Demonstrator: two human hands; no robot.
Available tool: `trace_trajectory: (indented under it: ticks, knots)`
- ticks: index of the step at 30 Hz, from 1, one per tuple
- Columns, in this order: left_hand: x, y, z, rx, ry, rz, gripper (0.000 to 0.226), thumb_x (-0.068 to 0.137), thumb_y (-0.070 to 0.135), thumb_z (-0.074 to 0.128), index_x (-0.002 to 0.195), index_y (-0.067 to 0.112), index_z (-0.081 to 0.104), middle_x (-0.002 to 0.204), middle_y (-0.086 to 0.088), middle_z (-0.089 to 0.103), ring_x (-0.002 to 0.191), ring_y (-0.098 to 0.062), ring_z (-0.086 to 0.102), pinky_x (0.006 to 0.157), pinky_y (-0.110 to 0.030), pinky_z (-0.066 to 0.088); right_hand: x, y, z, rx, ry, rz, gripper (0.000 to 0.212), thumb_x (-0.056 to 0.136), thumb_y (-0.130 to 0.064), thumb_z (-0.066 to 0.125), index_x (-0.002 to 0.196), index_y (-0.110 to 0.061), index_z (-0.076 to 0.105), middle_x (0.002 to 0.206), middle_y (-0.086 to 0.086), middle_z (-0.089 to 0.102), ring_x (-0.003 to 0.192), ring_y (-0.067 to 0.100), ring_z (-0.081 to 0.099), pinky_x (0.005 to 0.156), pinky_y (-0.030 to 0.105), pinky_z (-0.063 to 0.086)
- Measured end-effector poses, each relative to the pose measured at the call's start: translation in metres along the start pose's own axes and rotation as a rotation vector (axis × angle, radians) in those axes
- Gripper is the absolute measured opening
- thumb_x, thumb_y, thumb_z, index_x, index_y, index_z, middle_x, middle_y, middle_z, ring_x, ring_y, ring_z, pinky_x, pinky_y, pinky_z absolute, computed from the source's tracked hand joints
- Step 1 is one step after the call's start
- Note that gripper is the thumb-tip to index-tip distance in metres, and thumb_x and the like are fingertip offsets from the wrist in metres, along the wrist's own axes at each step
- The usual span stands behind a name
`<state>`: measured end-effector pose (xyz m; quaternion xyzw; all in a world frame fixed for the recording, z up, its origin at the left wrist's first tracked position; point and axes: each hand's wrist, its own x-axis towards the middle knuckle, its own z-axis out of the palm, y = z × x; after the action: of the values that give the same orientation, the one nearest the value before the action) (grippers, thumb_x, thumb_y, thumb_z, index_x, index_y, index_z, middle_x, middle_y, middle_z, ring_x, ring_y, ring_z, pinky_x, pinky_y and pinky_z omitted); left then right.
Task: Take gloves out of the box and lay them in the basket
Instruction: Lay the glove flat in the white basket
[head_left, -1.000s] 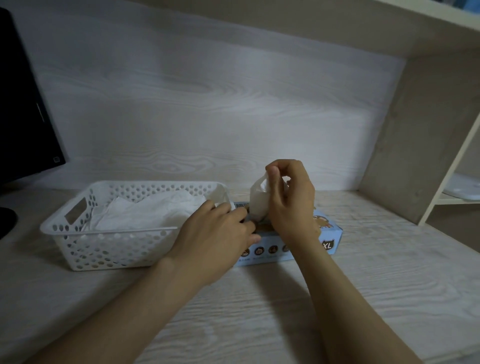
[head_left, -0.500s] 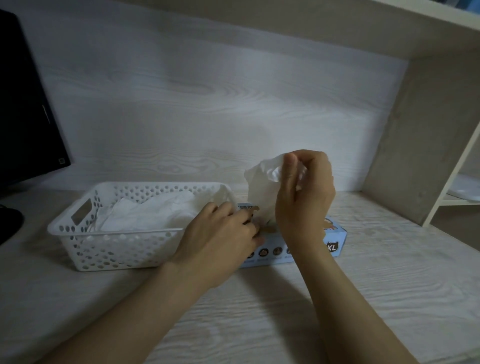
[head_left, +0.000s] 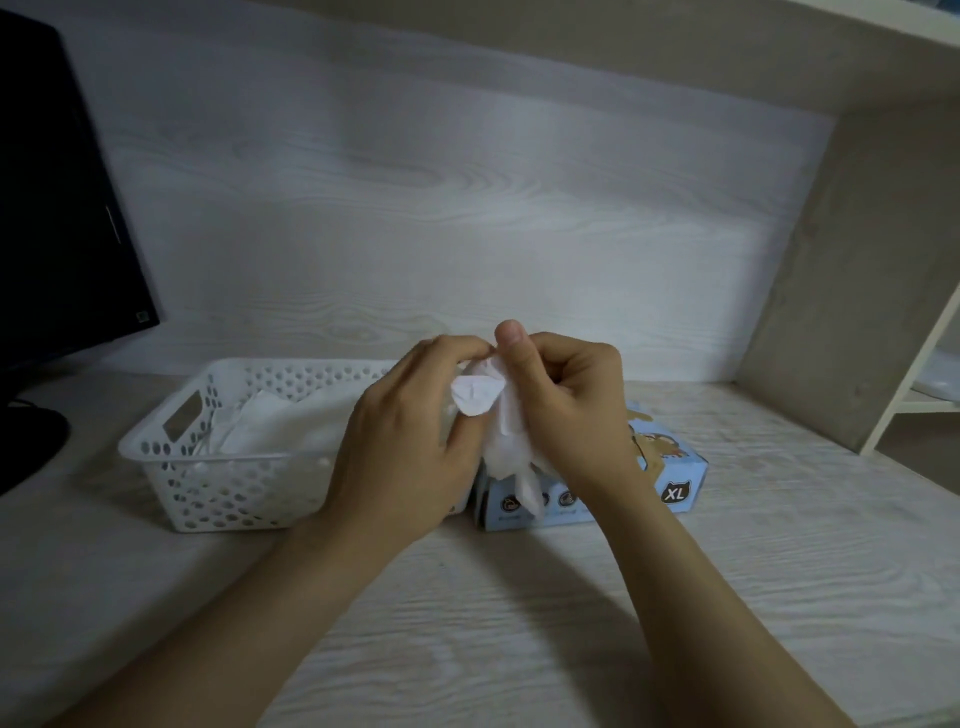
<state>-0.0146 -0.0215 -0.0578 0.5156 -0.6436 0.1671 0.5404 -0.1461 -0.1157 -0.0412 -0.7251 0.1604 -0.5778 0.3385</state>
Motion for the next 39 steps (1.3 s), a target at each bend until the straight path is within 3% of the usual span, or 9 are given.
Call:
trace_trajectory:
  ticks: [4,7,10,16,19,22,29,35,39]
  knots:
    - [0.004,-0.001,-0.007,-0.087,0.116,-0.098,0.014,0.100,0.005,0.062,0.105,0.015,0.069,0.087,0.012,0.070,0.079,-0.004,0.066,0.066,-0.011,0.044,0.000,-0.005,-0.007,0.224,-0.173,0.242,0.033,0.094,-0.037,0.078,0.100,-0.005,0.078,0.071,0.023,0.063,0.066,0.028,0.058,0.064,0.040,0.048]
    - [0.010,-0.006,-0.012,-0.245,0.152,-0.249,0.014,0.101,0.013,0.057,0.097,0.019,0.069,0.080,0.007,0.070,0.073,-0.013,0.066,0.062,-0.031,0.053,0.000,-0.006,-0.011,0.315,-0.330,0.358,0.038,0.083,-0.013,0.081,0.121,-0.012,0.074,0.080,0.022,0.067,0.073,0.028,0.068,0.071,0.037,0.056]
    - [0.014,-0.008,-0.016,-0.447,0.157,-0.359,0.013,0.096,0.019,0.057,0.089,0.018,0.069,0.086,0.001,0.073,0.083,-0.024,0.071,0.072,-0.052,0.060,0.000,-0.009,-0.011,0.333,-0.385,0.391,0.026,0.086,-0.008,0.071,0.111,-0.003,0.075,0.091,0.030,0.072,0.079,0.033,0.070,0.072,0.037,0.056]
    - [0.021,-0.008,-0.023,-0.664,0.154,-0.417,0.017,0.091,0.013,0.054,0.083,0.012,0.068,0.087,0.005,0.074,0.086,-0.012,0.067,0.077,-0.026,0.051,0.000,-0.011,-0.013,0.377,-0.355,0.395,0.020,0.095,0.000,0.062,0.079,-0.003,0.074,0.070,0.009,0.066,0.062,0.017,0.063,0.059,0.022,0.049]
    - [0.021,-0.011,-0.022,-0.661,0.124,-0.428,0.019,0.098,0.006,0.054,0.087,0.013,0.068,0.092,0.009,0.073,0.089,-0.008,0.067,0.080,-0.021,0.051,0.000,-0.011,-0.014,0.303,-0.367,0.364,0.007,0.087,-0.010,0.074,0.093,-0.008,0.076,0.080,0.014,0.068,0.074,0.025,0.066,0.069,0.032,0.051]
    - [0.021,-0.012,-0.022,-0.534,0.163,-0.426,0.024,0.103,0.002,0.050,0.089,0.013,0.066,0.092,0.012,0.072,0.085,-0.004,0.064,0.078,-0.017,0.049,0.000,-0.010,-0.013,0.243,-0.365,0.346,0.023,0.084,-0.013,0.076,0.107,-0.009,0.076,0.096,0.022,0.074,0.084,0.028,0.071,0.075,0.039,0.054]
    - [0.021,-0.018,-0.027,-0.402,0.112,-0.449,0.022,0.110,0.017,0.046,0.099,0.019,0.066,0.093,0.008,0.072,0.087,-0.010,0.067,0.079,-0.022,0.051,-0.001,-0.010,-0.010,0.196,-0.417,0.342,0.008,0.090,-0.011,0.071,0.088,-0.005,0.075,0.079,0.014,0.070,0.071,0.023,0.066,0.062,0.029,0.050]
    - [0.021,-0.008,-0.035,-0.499,-0.094,-0.606,0.026,0.095,0.048,0.069,0.102,0.025,0.078,0.089,-0.001,0.079,0.084,-0.013,0.073,0.075,-0.032,0.056,0.009,-0.005,-0.010,0.393,-0.144,0.421,0.017,0.083,-0.012,0.050,0.085,-0.002,0.065,0.083,0.020,0.063,0.078,0.032,0.060,0.068,0.036,0.049]
    - [0.019,-0.007,-0.035,-0.555,-0.074,-0.596,0.011,0.088,0.025,0.081,0.099,0.020,0.081,0.090,0.002,0.081,0.087,-0.013,0.077,0.074,-0.026,0.059,0.007,-0.001,-0.015,0.288,-0.079,0.582,0.032,0.090,-0.023,0.041,0.076,-0.011,0.068,0.080,0.019,0.066,0.071,0.033,0.063,0.068,0.045,0.055]
